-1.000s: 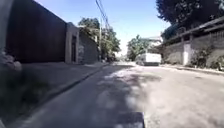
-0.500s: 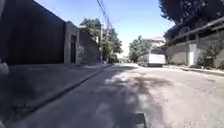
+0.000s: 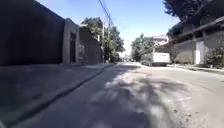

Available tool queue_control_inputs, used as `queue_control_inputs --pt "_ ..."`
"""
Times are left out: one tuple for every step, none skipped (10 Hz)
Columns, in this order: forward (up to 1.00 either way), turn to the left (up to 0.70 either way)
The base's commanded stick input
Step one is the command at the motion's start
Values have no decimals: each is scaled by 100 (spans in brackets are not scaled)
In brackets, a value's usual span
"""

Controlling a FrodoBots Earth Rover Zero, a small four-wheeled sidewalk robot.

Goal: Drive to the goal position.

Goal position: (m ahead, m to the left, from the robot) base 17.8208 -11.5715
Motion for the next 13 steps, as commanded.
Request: queue_control_inputs --pt "100 0" --pt "100 -17" --pt "100 -30" --pt "100 -39" --pt "100 -30" --pt "100 -12" --pt "100 -1" --pt "100 0" --pt "100 0" --pt "100 0" --pt "100 0" --pt "100 0" --pt "100 0"
